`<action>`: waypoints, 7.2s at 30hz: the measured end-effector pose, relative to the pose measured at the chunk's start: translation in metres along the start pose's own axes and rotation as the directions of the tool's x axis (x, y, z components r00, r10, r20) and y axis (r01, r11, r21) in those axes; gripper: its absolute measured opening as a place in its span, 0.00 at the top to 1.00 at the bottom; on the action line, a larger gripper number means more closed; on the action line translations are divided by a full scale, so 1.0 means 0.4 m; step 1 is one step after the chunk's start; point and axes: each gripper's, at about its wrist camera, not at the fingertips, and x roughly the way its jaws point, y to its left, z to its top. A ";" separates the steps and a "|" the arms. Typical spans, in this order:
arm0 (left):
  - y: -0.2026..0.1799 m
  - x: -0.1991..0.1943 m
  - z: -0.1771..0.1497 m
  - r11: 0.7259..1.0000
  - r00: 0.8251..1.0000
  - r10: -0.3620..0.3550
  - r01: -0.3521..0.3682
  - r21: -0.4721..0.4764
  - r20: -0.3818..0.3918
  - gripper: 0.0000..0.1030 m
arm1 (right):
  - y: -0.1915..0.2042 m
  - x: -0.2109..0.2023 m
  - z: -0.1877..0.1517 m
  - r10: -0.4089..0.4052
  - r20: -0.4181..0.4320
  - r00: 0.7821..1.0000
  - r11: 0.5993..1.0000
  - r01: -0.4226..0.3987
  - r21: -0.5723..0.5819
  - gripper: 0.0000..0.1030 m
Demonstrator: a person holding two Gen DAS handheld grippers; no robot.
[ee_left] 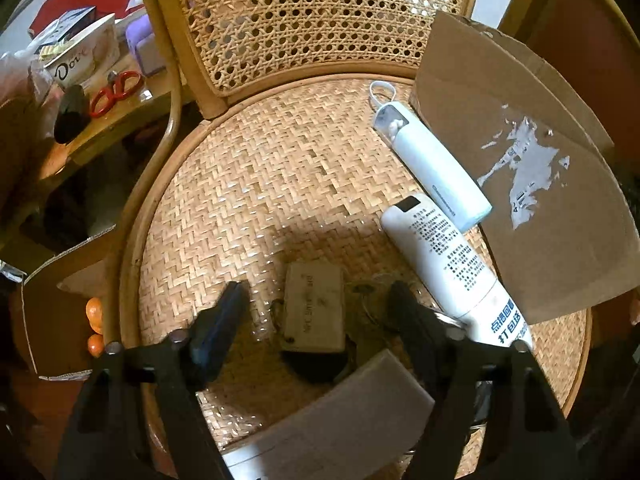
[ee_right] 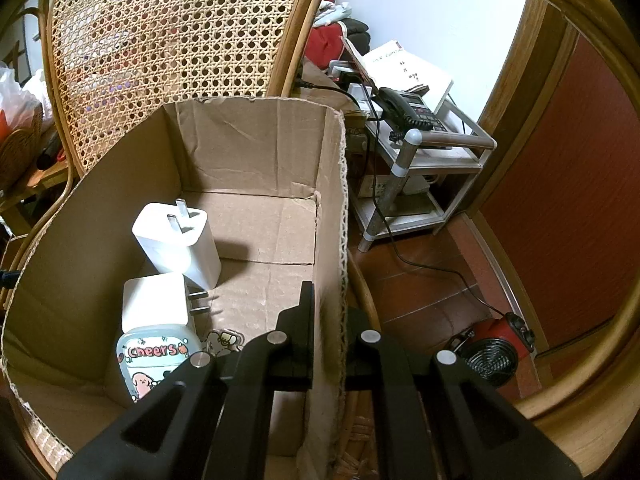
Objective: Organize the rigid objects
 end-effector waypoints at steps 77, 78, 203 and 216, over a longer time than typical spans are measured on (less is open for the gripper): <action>-0.327 -0.251 0.157 0.957 0.938 -0.236 0.179 0.229 0.254 0.78 | 0.007 -0.002 0.001 -0.013 0.002 1.000 1.000 0.013 -0.007 0.90; -0.341 -0.248 0.156 0.954 0.939 -0.241 0.182 0.237 0.247 0.84 | 0.010 -0.002 0.001 -0.014 0.002 1.000 1.000 0.014 -0.007 0.90; -0.167 0.075 0.187 0.959 0.961 -0.274 0.270 0.085 0.039 0.70 | 0.022 -0.004 0.004 -0.029 0.006 1.000 0.999 0.029 -0.023 0.88; -0.172 -0.131 0.215 0.960 0.938 -0.273 0.254 0.116 0.214 0.97 | 0.023 0.000 0.003 -0.032 0.006 0.999 0.999 0.032 -0.021 0.88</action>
